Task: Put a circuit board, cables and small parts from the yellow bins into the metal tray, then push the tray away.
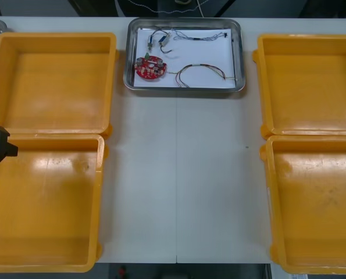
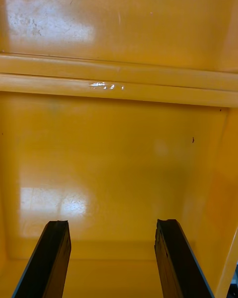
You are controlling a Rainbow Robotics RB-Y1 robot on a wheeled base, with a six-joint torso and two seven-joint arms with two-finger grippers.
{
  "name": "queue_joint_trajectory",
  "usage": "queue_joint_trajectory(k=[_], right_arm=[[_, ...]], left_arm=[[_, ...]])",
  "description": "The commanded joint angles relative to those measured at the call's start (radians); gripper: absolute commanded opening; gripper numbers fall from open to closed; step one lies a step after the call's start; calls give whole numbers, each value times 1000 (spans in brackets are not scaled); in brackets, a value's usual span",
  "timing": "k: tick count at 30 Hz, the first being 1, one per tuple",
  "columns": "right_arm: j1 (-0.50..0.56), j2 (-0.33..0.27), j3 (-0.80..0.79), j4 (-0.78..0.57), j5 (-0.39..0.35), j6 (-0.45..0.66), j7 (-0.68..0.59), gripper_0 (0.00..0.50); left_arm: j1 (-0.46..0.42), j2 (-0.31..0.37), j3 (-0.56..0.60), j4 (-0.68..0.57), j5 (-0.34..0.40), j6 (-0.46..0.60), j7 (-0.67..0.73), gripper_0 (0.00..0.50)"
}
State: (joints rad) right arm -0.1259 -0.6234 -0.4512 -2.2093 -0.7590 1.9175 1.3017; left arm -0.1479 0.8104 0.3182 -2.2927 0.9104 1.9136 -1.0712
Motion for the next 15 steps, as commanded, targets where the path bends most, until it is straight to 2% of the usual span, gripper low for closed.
queue_joint_trajectory(k=[1, 15], right_arm=[[15, -39, -23, -7, -3, 2, -38, 500], [15, -39, -23, -7, -3, 2, -38, 500]], left_arm=[[13, 41, 29, -28, 7, 6, -52, 500], [13, 41, 29, -28, 7, 6, -52, 500]])
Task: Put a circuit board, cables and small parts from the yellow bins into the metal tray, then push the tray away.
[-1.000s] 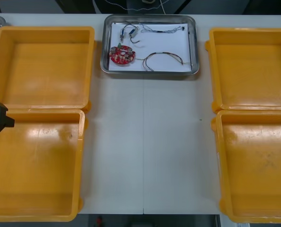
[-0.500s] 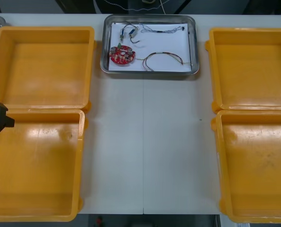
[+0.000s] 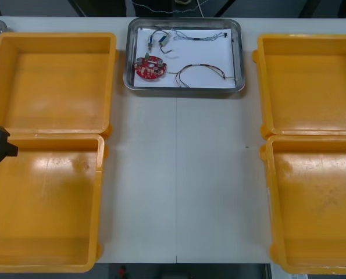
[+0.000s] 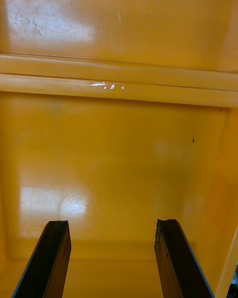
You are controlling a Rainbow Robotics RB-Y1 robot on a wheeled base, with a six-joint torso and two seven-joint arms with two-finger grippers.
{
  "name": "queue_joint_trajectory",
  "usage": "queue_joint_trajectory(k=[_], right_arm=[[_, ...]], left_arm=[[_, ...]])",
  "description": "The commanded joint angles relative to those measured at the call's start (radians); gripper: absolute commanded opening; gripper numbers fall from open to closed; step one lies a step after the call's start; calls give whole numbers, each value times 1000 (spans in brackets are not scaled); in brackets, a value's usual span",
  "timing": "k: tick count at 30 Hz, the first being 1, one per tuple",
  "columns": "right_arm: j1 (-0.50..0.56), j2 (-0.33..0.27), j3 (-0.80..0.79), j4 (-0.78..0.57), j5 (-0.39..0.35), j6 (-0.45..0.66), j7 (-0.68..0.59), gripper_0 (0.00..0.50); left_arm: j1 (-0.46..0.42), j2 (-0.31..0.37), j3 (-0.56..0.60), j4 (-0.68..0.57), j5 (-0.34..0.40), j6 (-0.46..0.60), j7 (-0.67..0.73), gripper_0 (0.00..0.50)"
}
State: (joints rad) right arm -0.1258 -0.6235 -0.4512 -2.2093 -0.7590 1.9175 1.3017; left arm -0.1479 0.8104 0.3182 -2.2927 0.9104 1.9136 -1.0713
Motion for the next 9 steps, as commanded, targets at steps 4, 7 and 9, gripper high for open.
queue_joint_trajectory(k=[4, 7, 9], right_arm=[[15, -39, -23, -7, -3, 2, -38, 500], [15, -39, -23, -7, -3, 2, -38, 500], [15, -39, -23, -7, -3, 2, -38, 500]], left_arm=[[13, 41, 29, -28, 7, 6, -52, 500], [13, 41, 29, -28, 7, 6, -52, 500], [13, 41, 29, -28, 7, 6, -52, 500]])
